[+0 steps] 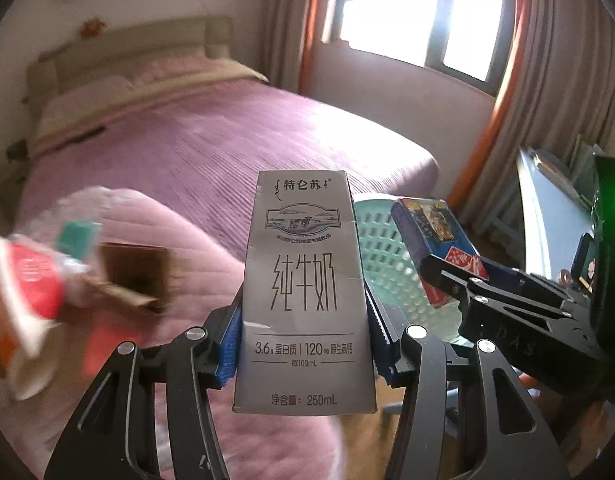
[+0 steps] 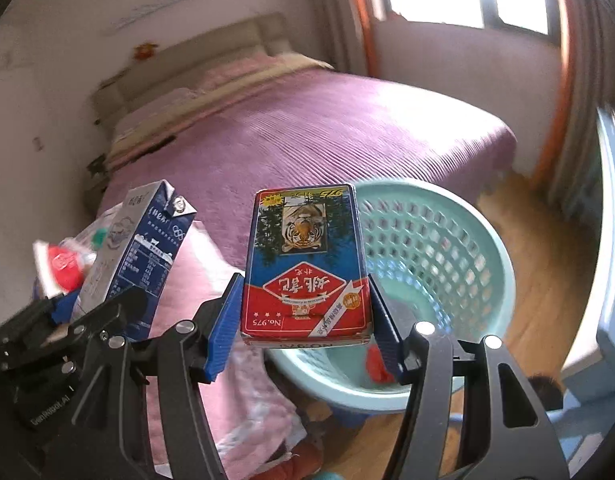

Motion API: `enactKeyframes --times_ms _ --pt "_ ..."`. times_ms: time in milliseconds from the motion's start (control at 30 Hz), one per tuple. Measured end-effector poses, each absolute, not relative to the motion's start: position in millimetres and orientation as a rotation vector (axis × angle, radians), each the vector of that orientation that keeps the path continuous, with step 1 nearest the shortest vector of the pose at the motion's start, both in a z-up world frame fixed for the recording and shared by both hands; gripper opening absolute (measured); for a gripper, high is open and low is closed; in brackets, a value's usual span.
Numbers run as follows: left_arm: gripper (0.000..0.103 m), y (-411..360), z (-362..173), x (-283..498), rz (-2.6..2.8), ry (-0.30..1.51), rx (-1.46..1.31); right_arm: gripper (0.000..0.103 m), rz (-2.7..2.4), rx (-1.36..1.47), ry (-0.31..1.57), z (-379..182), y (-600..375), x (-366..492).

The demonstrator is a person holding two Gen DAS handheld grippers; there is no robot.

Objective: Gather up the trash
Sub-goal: 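Carry the card box and milk carton over the teal basket and open both tools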

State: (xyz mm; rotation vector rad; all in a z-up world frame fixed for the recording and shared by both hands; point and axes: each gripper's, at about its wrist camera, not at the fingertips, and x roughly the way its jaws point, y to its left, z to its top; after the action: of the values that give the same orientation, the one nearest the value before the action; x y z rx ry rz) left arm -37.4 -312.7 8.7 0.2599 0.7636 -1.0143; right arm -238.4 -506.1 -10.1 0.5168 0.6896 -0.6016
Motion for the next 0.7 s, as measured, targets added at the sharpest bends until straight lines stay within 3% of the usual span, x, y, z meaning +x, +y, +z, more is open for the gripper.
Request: enactKeyframes --times_ms 433,467,533,700 --pt "0.051 -393 -62 -26 -1.150 1.063 0.239 0.058 -0.669 0.729 0.817 -64 -578 -250" --pt "0.052 -393 -63 -26 -1.152 1.066 0.230 0.058 -0.662 0.745 0.821 -64 -583 -244" --pt "0.069 -390 -64 -28 -1.166 1.065 0.215 0.058 -0.659 0.758 0.824 -65 -590 -245" --pt "0.074 -377 -51 -30 -1.178 1.018 0.195 0.058 -0.657 0.764 0.806 -61 -586 -248"
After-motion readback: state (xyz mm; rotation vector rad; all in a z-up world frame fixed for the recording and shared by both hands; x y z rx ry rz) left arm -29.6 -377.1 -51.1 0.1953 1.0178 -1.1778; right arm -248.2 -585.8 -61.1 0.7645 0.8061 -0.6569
